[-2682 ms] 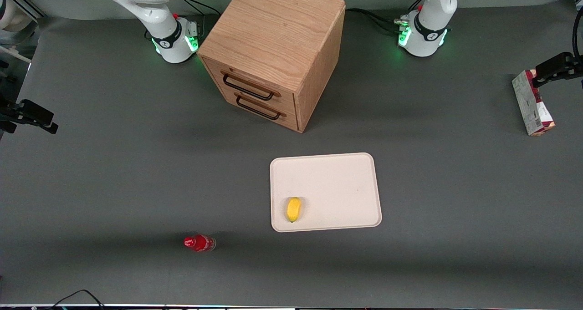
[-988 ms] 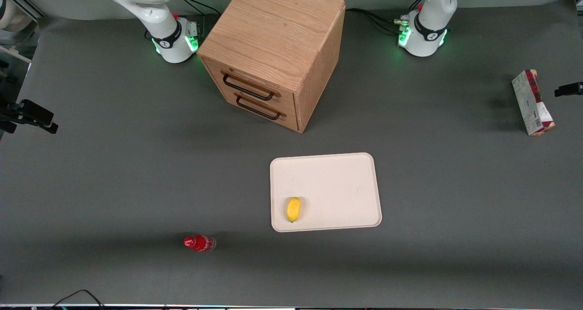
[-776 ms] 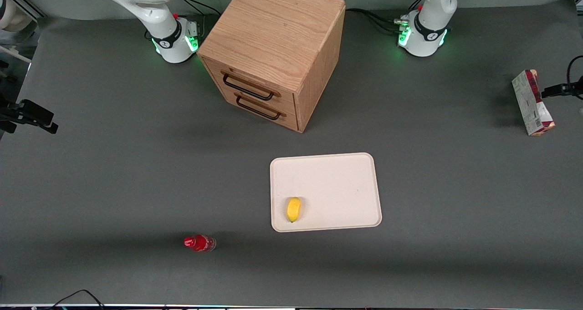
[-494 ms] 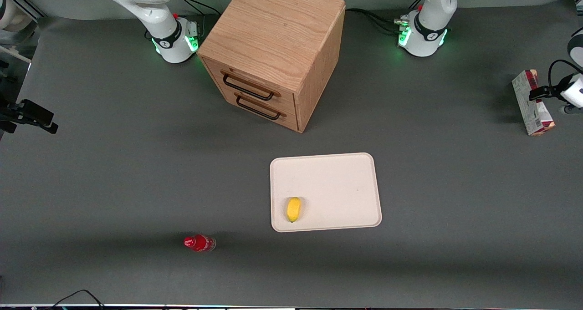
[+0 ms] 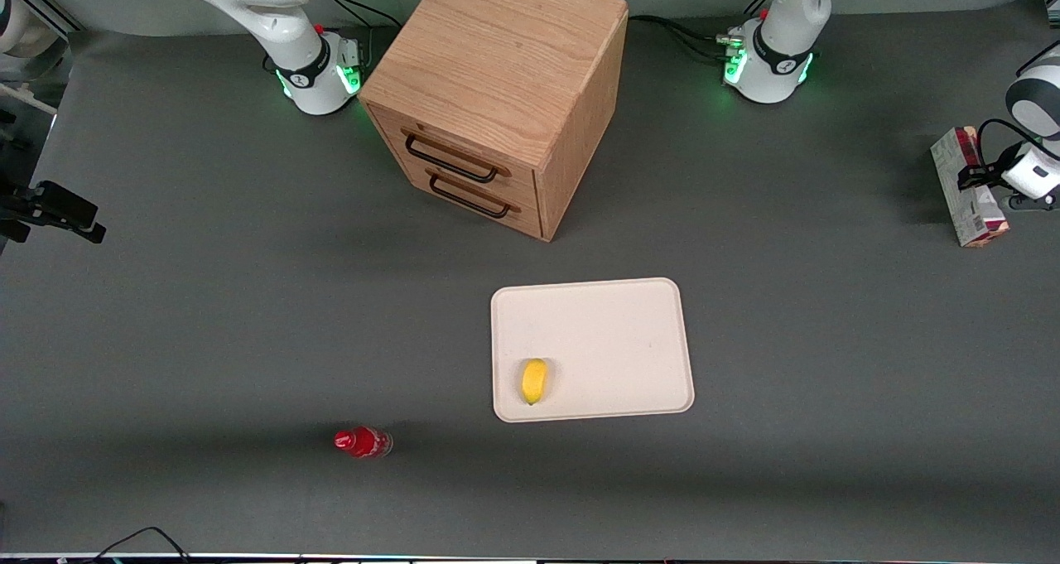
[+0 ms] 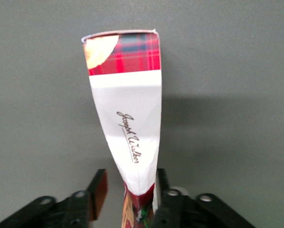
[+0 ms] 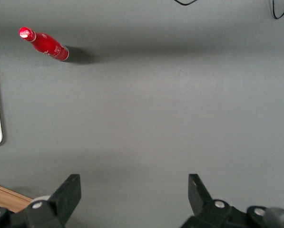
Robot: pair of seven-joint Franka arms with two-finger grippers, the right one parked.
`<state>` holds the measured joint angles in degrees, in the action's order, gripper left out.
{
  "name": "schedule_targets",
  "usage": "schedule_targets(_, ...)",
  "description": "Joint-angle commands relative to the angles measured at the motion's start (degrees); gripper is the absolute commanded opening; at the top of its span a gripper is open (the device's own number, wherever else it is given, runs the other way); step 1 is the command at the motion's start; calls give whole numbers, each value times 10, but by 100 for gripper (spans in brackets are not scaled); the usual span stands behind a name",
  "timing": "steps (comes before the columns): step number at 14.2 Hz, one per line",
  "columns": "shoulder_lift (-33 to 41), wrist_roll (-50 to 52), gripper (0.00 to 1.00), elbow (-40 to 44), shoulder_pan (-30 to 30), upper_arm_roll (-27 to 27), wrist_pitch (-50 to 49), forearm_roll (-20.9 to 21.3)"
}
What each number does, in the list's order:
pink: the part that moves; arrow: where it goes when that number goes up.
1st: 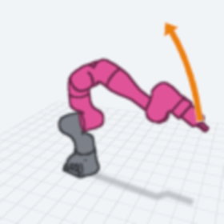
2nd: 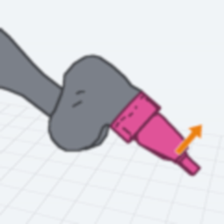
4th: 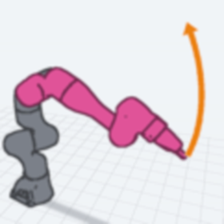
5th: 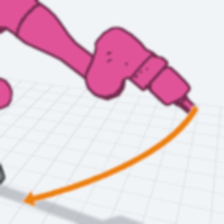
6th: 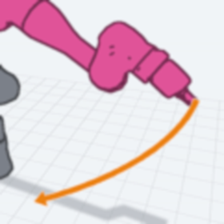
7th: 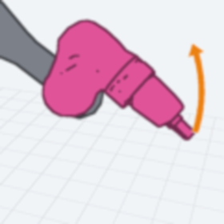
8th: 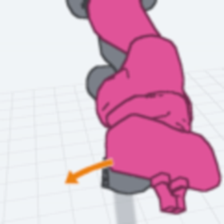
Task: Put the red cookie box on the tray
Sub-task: 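Close the left gripper on the cookie box's top end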
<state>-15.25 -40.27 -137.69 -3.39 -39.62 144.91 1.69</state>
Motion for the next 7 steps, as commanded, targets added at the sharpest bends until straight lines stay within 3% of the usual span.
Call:
schedule_targets(1,7,-23,0,0,1,-2,-1,-21)
schedule_targets(4,12,-24,0,8,1,-1,-6,-22)
schedule_targets(7,23,-27,0,67,3,-1,-100,-22)
